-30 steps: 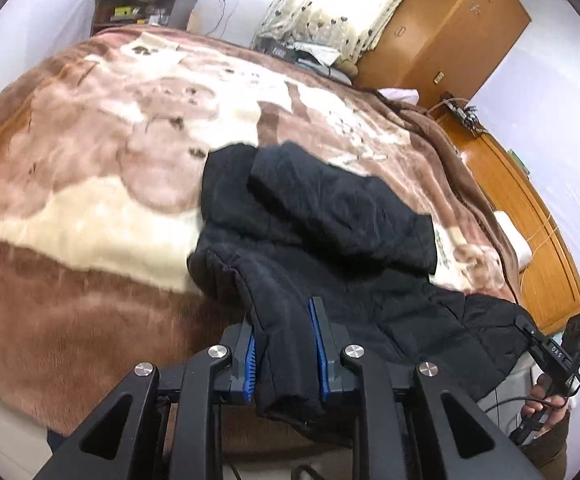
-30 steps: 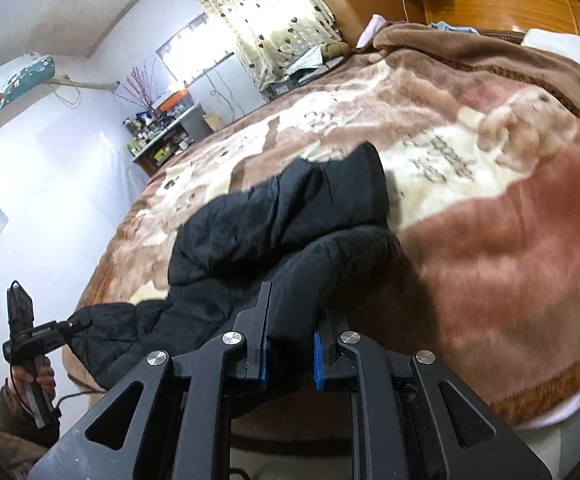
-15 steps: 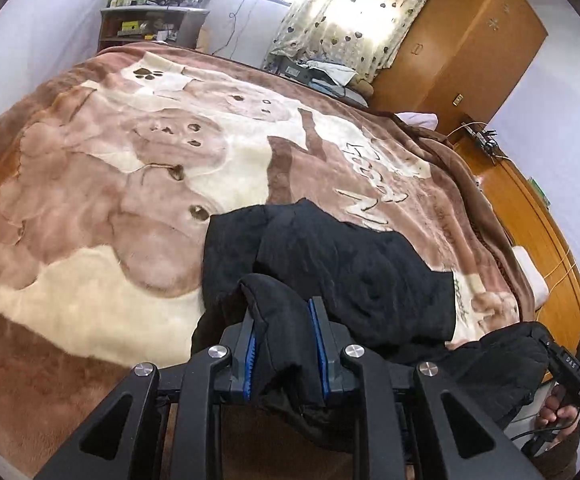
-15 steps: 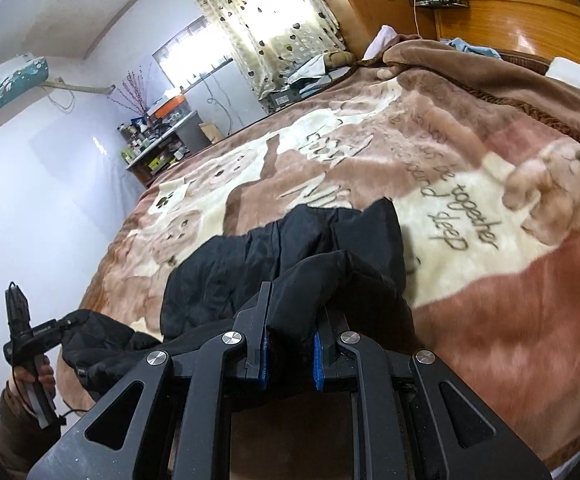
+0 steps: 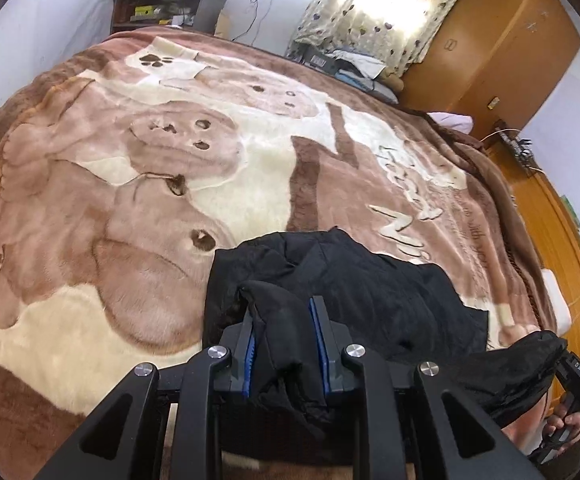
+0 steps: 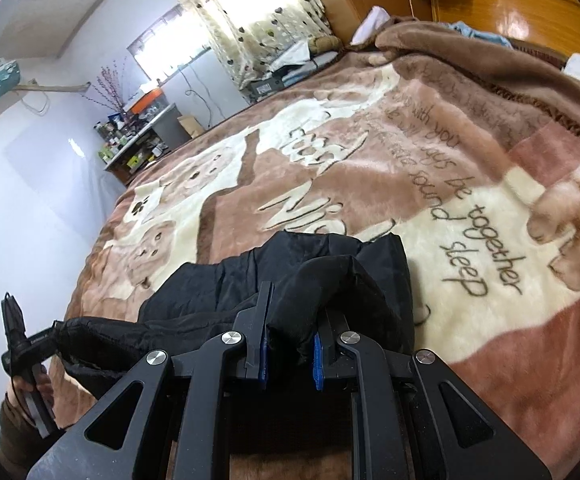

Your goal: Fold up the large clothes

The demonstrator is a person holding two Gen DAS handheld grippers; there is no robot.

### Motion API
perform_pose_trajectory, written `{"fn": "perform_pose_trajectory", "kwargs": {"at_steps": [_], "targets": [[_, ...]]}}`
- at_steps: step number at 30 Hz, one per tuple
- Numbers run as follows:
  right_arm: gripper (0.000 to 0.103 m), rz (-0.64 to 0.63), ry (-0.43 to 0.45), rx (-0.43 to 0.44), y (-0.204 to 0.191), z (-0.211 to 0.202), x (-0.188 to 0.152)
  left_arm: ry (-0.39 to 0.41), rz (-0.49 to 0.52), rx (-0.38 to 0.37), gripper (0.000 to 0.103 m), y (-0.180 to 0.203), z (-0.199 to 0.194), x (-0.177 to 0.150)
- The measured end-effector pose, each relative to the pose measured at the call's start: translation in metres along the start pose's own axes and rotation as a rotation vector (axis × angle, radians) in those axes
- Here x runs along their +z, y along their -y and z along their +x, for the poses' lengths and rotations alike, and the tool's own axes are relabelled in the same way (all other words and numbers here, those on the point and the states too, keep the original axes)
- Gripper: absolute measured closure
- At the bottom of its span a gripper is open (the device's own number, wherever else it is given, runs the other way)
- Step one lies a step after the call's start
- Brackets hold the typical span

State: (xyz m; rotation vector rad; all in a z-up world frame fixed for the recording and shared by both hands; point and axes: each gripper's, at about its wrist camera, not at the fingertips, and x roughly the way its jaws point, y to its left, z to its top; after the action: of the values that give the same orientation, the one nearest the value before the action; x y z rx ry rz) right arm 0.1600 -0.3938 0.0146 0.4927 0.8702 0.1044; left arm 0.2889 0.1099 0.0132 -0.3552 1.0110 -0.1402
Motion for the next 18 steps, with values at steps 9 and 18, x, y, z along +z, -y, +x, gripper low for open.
{"fn": "perform_pose_trajectory", "kwargs": {"at_steps": [9,18], "targets": [[0.087,0.038,-0.065,-0.052,0.015,0.062,0.022,-0.069,-0.038,0.054,0.076,-0.003,0.068,0.026],[0.082,0.112,-0.144,-0.075,0.03,0.1,0.031,-0.113,-0.106,0.056,0.063,-0.016,0.108,0.035]]}}
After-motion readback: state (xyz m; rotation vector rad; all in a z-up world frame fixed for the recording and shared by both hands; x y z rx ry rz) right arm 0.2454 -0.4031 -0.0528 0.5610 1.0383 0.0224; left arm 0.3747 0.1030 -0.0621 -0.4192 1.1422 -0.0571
